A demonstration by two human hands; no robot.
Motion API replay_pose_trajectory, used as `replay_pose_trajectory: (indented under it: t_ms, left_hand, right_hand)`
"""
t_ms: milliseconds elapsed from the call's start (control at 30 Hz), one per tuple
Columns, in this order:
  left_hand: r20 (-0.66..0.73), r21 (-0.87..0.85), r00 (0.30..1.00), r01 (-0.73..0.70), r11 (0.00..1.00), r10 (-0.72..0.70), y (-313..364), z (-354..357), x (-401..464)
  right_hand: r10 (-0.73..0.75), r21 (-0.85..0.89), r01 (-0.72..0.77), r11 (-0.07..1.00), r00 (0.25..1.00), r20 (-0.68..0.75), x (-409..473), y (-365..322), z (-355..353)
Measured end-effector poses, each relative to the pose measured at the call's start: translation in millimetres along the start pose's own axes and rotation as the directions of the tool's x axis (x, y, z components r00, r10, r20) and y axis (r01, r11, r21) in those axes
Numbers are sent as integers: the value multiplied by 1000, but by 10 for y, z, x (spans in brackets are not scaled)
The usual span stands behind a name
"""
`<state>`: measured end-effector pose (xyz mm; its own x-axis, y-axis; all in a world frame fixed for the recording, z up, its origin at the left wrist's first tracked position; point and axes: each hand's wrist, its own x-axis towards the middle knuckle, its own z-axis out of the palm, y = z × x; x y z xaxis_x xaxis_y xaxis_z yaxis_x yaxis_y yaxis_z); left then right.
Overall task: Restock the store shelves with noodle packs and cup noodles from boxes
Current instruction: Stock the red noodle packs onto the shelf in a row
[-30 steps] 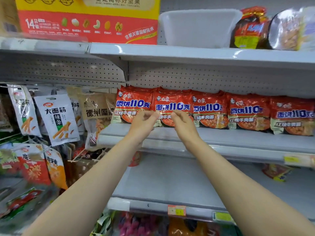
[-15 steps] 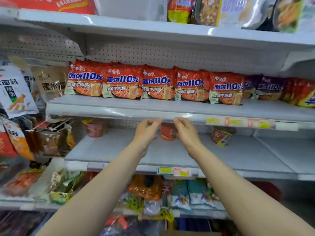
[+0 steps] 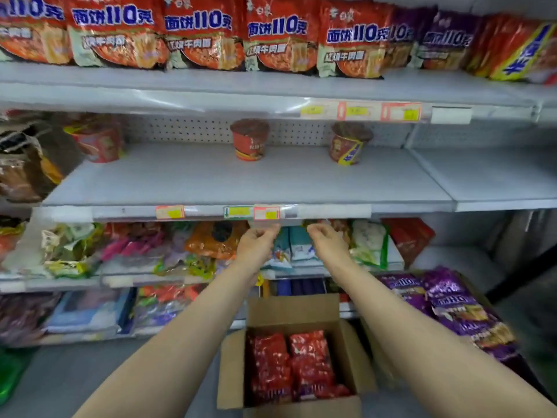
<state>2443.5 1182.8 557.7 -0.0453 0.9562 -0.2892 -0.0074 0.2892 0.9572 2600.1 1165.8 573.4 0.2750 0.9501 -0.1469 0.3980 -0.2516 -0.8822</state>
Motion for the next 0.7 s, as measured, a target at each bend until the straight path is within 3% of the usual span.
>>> replay_pose_trajectory:
  t_ms: [400,533,600,700]
  left_hand:
    - [19,136,941,331,934,-337,-1067,124,382]
    - [37,140,920,382,914,-390,-1383,219,484]
    - [31,131,907,414,901,-421,-1556,263,477]
    - [23,119,886,458,881,-463,-1821,283,438]
  right_hand:
    - [427,-9,-428,904,903,-33,100,1133,51]
    - [520,-66,-522,850,853,-48,179,1605,158]
    - [547,-131,-550,825,835,-60,392,2421,244]
    - [559,-154,-555,817,829,-21,301,2381,274]
